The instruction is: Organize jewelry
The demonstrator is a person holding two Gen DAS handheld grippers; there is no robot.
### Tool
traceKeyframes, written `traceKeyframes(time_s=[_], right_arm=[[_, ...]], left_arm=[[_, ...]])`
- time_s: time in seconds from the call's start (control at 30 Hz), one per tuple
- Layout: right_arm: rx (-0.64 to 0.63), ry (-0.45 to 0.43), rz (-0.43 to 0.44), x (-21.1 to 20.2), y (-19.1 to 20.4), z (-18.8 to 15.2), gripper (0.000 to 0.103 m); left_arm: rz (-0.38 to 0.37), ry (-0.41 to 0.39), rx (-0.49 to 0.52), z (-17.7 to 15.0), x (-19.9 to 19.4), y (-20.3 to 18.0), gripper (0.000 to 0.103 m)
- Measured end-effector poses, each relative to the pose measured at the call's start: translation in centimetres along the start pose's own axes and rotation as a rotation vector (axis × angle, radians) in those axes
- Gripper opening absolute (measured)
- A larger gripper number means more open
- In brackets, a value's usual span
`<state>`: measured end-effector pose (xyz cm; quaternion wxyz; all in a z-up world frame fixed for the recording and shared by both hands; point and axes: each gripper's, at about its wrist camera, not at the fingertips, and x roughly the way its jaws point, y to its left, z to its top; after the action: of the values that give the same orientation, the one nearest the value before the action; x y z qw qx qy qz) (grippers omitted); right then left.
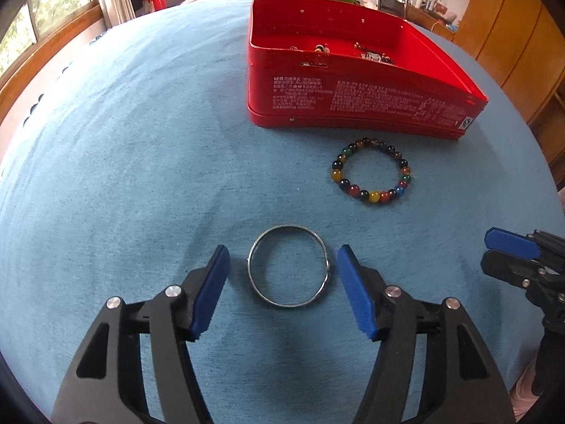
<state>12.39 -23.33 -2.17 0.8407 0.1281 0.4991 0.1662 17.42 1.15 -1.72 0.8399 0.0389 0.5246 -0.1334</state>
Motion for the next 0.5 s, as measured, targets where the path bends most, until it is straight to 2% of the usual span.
traceKeyframes(time_s=[0.1, 0.23, 0.4, 0.47, 0.5], right_arm=[[0.011, -0.001, -0.003, 0.2, -0.4, 0.1, 0.039], [0.017, 0.003, -0.003, 0.4, -0.6, 0.2, 0.039], [0.01, 0.017, -0.014, 0.9, -0.5, 0.5, 0.039], [0.008, 0.023, -0.015, 1.3, -0.3, 0.8, 0.039], [0.007, 0.025, -0.014, 1.4, -0.2, 0.9, 0.039]], left_arm=[[-0.04, -0.007, -0.014, -0.2, -0.6, -0.1, 0.063], [-0.008, 0.015, -0.003, -0.2, 0.2, -0.2, 0.064], [0.02, 0.004, 0.027, 0.0, 0.9, -1.0, 0.066], [0.05, -0.009, 0.039, -0.1, 1.0, -1.2, 0.053], [0.054, -0.015, 0.048, -0.1, 1.0, -1.3, 0.05]])
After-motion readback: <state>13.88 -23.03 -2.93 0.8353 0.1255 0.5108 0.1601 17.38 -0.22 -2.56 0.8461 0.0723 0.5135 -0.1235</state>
